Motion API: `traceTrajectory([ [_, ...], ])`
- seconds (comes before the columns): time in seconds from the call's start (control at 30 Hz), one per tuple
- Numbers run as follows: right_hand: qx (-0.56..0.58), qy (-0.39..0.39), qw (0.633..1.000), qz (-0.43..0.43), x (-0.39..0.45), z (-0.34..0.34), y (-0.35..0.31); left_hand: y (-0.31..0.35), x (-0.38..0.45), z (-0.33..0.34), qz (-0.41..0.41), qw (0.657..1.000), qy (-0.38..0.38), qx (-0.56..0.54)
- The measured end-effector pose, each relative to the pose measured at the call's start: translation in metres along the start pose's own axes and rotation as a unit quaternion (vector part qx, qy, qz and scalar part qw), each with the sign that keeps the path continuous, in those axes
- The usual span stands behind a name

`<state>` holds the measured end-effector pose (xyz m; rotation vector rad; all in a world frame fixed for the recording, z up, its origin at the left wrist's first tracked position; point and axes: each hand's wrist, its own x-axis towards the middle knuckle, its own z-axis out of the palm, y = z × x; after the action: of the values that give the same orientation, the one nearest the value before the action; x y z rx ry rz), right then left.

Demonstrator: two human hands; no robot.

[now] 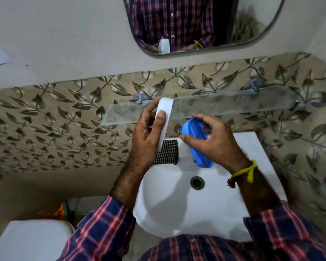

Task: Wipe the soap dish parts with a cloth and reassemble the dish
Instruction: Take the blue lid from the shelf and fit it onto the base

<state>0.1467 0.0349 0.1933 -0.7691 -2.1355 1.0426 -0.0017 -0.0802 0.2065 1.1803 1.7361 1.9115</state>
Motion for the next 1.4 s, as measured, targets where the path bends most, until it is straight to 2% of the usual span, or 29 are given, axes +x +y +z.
traceTrajectory([
  [0.07,-0.117,0.014,0.993,-0.015,-0.001,0.005,-0.004,-0.003,0.001,0.0,-0.008,1.0,0.006,0.001],
  [0.13,-0.097,0.04,0.994,-0.007,-0.001,0.01,-0.008,-0.006,0.001,0.0,-0.009,1.0,0.011,0.003],
  [0.17,-0.056,0.056,0.997,-0.002,-0.001,0.011,-0.01,-0.007,0.001,0.0,-0.013,1.0,0.015,-0.002],
  [0.23,0.104,0.07,0.992,0.018,-0.001,0.015,-0.013,-0.008,-0.001,0.003,-0.036,0.999,0.026,-0.02],
  [0.3,0.268,0.079,0.96,0.03,0.0,0.023,-0.015,-0.008,-0.006,0.009,-0.057,0.998,0.032,-0.013],
  [0.37,0.356,0.102,0.929,0.032,0.003,0.03,-0.017,-0.008,-0.009,0.014,-0.065,0.998,0.011,0.0],
  [0.43,0.395,0.103,0.912,0.038,0.004,0.035,-0.02,-0.006,-0.011,0.02,-0.072,0.997,-0.017,-0.001],
  [0.93,0.407,0.12,0.902,0.078,0.001,0.048,-0.019,0.007,-0.019,0.043,-0.064,0.996,-0.009,0.061],
  [1.3,0.431,0.15,0.882,0.118,0.002,0.061,-0.017,0.001,-0.027,0.054,-0.094,0.993,0.011,0.077],
  [1.4,0.433,0.156,0.879,0.125,0.002,0.064,-0.017,-0.002,-0.027,0.054,-0.106,0.993,0.011,0.049],
])
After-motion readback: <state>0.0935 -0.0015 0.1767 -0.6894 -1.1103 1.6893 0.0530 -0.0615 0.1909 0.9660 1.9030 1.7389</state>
